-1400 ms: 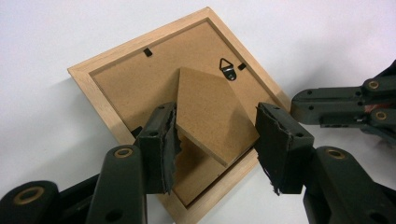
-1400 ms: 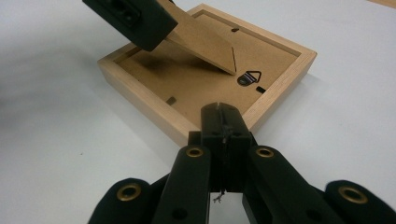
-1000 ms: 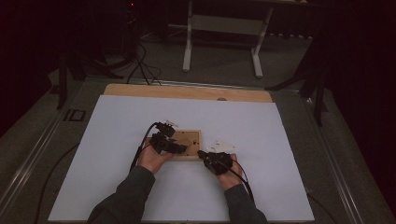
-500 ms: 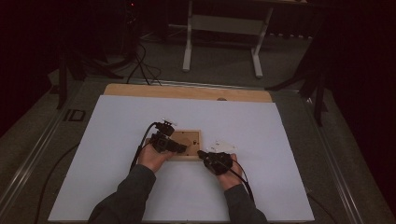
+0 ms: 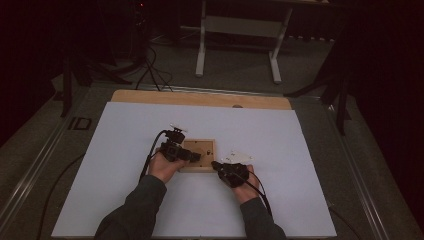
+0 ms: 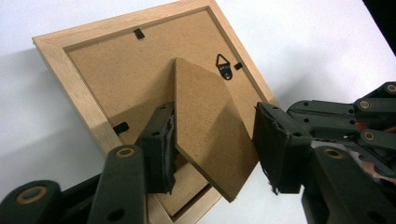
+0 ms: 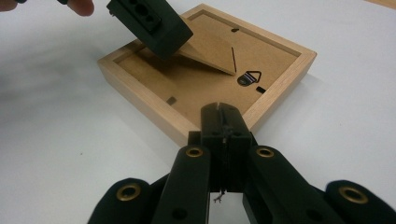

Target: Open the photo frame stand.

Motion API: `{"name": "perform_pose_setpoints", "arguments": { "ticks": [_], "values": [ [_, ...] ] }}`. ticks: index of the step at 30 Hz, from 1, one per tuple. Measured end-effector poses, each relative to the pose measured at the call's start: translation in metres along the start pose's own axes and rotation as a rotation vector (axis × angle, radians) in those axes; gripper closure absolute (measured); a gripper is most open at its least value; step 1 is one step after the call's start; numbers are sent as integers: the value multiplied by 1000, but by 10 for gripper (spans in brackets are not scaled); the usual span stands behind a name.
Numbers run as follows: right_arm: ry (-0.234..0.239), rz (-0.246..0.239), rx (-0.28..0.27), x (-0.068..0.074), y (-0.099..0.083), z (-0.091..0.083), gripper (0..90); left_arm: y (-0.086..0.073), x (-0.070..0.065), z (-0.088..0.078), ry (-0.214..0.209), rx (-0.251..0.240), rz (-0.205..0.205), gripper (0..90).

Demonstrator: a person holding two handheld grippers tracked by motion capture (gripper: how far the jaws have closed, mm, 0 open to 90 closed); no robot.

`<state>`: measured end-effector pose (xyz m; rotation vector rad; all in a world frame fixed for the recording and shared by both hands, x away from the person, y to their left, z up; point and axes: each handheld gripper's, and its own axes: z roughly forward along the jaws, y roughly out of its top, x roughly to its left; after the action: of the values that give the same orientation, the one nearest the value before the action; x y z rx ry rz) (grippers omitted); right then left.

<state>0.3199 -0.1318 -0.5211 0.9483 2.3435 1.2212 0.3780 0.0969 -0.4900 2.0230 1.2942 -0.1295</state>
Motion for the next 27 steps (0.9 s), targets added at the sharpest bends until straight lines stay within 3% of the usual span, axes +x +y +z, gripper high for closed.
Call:
{"name": "perform_pose_setpoints", "arguments": {
  "ticks": [4,12,23,27],
  "values": [
    [1,1,0,0,0,0,895,1,3,-1,-29,-4,-31,536],
    [3,0,-2,0,0,0,890,1,4,0,-21,3,-44,564],
    [12,-6,3,2,0,0,831,0,1,0,-3,-11,-25,573],
    [11,-7,7,2,1,0,760,0,-2,-1,7,-19,-3,573]
  ]
}}
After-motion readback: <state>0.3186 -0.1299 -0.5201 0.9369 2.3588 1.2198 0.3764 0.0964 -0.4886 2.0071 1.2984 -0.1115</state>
